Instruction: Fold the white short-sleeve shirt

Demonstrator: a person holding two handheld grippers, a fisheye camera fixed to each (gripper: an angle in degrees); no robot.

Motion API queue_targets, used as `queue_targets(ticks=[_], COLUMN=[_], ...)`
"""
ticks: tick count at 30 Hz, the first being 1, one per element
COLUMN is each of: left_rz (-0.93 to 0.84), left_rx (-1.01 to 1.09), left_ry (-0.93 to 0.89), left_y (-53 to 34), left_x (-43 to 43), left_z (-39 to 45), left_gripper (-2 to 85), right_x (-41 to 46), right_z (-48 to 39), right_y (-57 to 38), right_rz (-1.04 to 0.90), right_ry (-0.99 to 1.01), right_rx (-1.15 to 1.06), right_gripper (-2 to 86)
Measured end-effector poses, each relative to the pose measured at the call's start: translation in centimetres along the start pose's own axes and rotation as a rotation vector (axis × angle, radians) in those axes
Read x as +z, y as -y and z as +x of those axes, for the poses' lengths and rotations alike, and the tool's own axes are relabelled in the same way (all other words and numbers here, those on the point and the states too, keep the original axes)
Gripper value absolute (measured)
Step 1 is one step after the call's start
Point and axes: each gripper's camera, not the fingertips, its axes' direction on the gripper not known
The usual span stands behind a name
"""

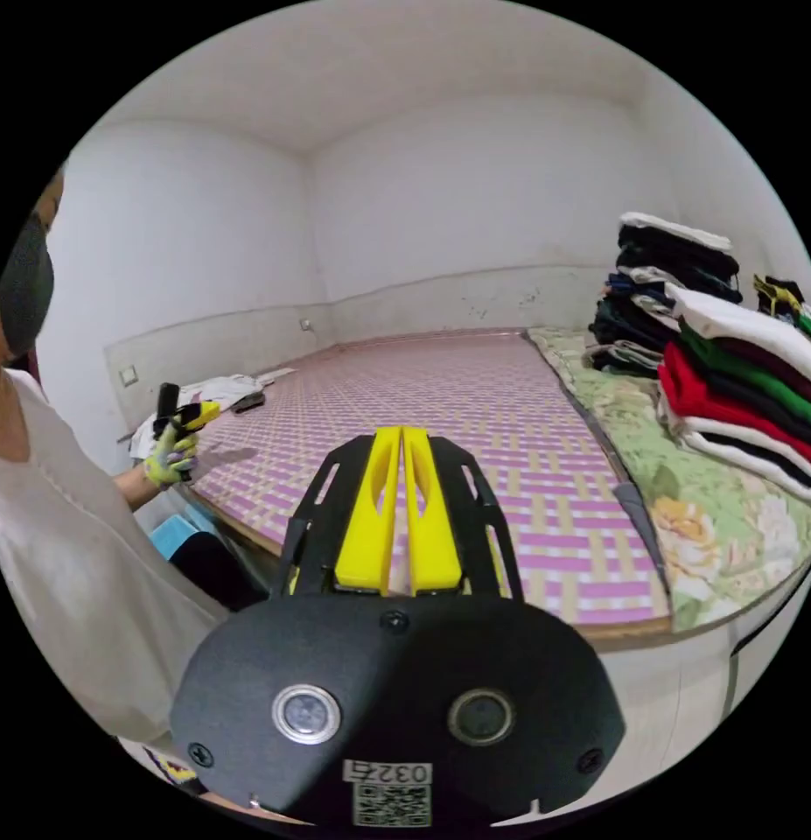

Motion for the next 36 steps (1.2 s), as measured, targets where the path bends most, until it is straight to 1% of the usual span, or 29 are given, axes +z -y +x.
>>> queue_targets(ticks=[2,3,4,5,7,9,11,13,14,16,17,19,20,22,25,28,32,35,36], left_rz=[0.001,-0.009,-0.003,0.012,0.110,0.194,0.222,0.196,0.179,0.097,0.078,0.021,0.007,0.004,0.015,-0.001,0.039,0.090,0.098], left_rx=[-0.009,-0.011,-0.015,-0.021,-0.059,-0.094,-0.151,-0.267,-0.308,-0.482,-0.547,-0.778,-0.842,-1.044,-1.193,-1.241,-1.248,-1.171,-1.147], left_ry=[0.034,0.088,0.170,0.214,0.311,0.378,0.483,0.685,0.742,0.934,0.962,1.021,1.041,1.067,1.140,1.153,1.116,1.053,1.002], left_y=[-1.2,-1.7,-2.2,-2.5,-4.1,-5.8,-7.9,-11.4,-12.4,-16.7,-18.0,-23.0,-24.1,-27.7,-28.5,-26.5,-24.4,-21.9,-21.0], left_x=[-3.1,-5.2,-7.4,-8.7,-14.4,-18.5,-21.9,-25.8,-26.6,-29.3,-30.0,-31.6,-31.8,-32.0,-30.9,-29.3,-27.1,-25.6,-25.0], left_z=[-0.3,-0.2,0.0,0.2,0.5,0.8,1.1,1.1,1.0,0.2,-0.2,-1.7,-1.9,-2.1,-1.4,-2.0,-3.7,-5.2,-6.0], left_gripper=[-1.2,-1.1,-1.0,-0.9,-0.9,-0.9,-0.9,-0.9,-0.9,-0.9,-0.9,-0.9,-0.9,-0.9,-0.9,-0.9,-0.9,-0.9,-0.9], right_x=[1.6,2.4,3.3,3.7,5.0,5.4,5.7,6.3,6.4,7.4,7.7,9.2,9.4,10.6,12.5,14.4,14.9,14.7,14.5], right_z=[-1.5,-2.0,-2.2,-2.2,-1.8,-1.5,-1.0,0.1,0.4,1.7,2.0,4.0,4.6,7.3,10.7,14.1,16.0,17.3,17.8], right_y=[0.2,0.4,0.7,0.9,1.4,1.7,2.2,3.0,3.3,4.1,4.2,5.2,5.5,6.2,7.3,7.8,8.4,8.9,9.1], right_rz=[0.036,0.047,0.041,0.033,0.000,-0.011,-0.028,-0.053,-0.058,-0.073,-0.077,-0.143,-0.145,-0.152,-0.209,-0.242,-0.263,-0.260,-0.254], right_ry=[-0.053,-0.043,0.007,0.038,0.146,0.191,0.207,0.235,0.252,0.333,0.350,0.449,0.490,0.617,0.787,0.886,0.908,0.905,0.912], right_rx=[0.030,0.046,0.056,0.064,0.090,0.095,0.084,0.058,0.050,0.013,0.004,0.015,0.013,0.037,0.062,0.162,0.183,0.179,0.174], right_gripper=[-1.0,-1.0,-1.0,-1.0,-1.0,-1.0,-1.0,-1.0,-1.0,-1.0,-1.0,-1.0,-1.0,-1.0,-1.0,-1.0,-1.0,-1.0,-1.0])
